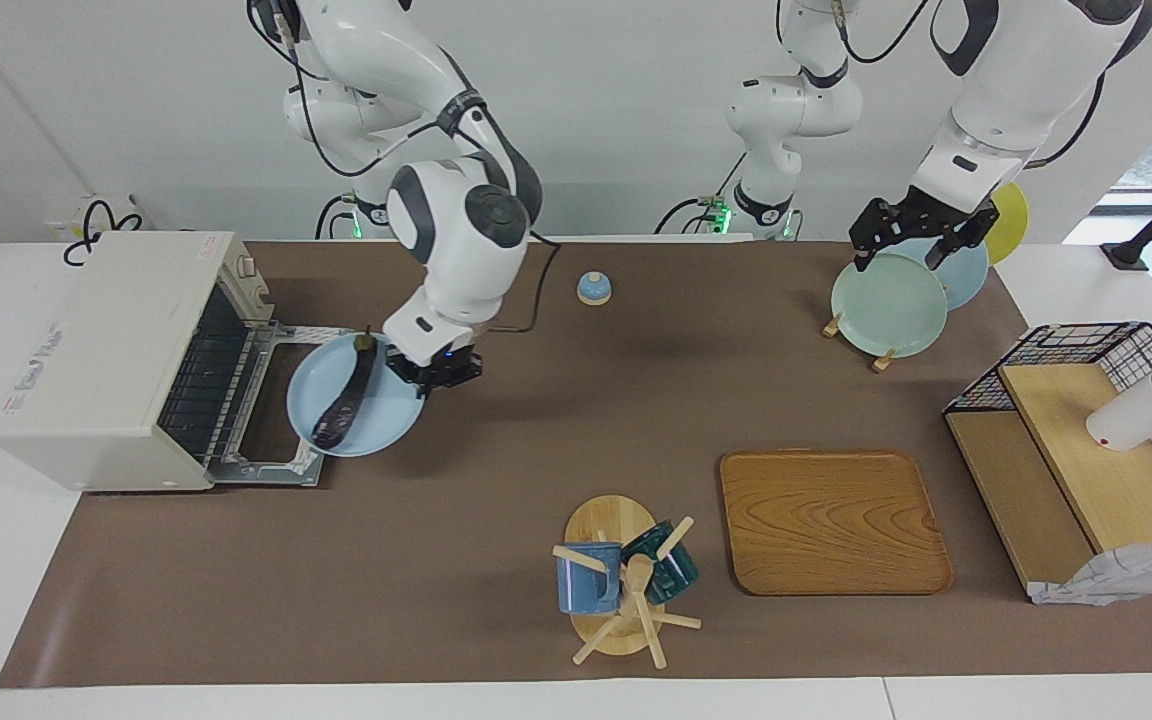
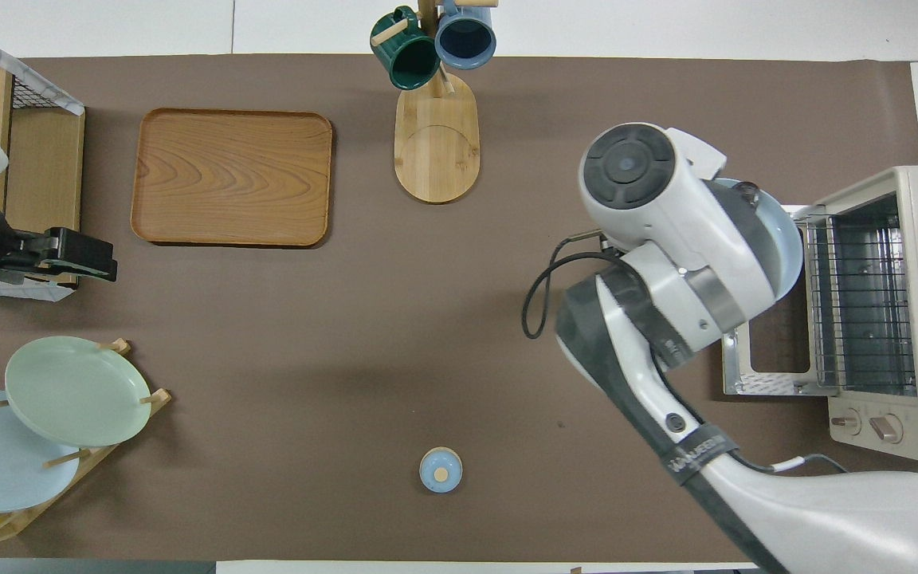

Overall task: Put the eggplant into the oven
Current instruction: 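Carry the eggplant with the right gripper into the open oven, then lower the eggplant inside the oven and open the right gripper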

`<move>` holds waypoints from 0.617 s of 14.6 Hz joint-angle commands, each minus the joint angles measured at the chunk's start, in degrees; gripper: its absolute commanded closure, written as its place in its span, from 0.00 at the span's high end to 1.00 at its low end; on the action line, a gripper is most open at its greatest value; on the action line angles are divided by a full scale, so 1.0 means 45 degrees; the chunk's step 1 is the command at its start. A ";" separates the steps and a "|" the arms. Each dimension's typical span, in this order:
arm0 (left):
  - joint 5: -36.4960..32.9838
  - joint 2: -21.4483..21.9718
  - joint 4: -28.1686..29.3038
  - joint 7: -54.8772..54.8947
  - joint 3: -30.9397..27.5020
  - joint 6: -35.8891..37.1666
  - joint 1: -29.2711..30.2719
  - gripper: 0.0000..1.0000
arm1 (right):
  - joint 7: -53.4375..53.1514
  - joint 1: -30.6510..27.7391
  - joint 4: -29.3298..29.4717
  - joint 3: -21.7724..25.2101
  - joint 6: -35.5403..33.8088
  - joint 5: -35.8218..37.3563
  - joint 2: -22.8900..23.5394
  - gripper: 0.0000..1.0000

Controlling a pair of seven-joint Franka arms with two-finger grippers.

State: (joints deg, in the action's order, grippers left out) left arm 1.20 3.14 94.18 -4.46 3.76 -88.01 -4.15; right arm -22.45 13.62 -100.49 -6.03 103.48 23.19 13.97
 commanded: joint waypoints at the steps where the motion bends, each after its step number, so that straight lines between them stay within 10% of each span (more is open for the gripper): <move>1: -0.0286 0.0103 0.0127 0.0034 -0.0055 -0.0111 -0.0054 1.00 | 0.1387 -0.1557 -0.1999 -0.0223 0.1083 -0.0559 -0.1285 0.00; 9: -0.0286 0.0103 0.0127 0.0034 -0.0035 -0.0091 -0.0054 1.00 | 0.4381 -0.4373 -0.3469 -0.0184 0.2630 -0.1189 -0.1777 0.00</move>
State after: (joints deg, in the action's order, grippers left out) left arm 1.20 3.14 94.18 -4.46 3.76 -88.01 -4.15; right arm -5.94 -3.40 -114.14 -6.12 114.33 19.08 7.86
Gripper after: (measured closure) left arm 0.000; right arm 0.974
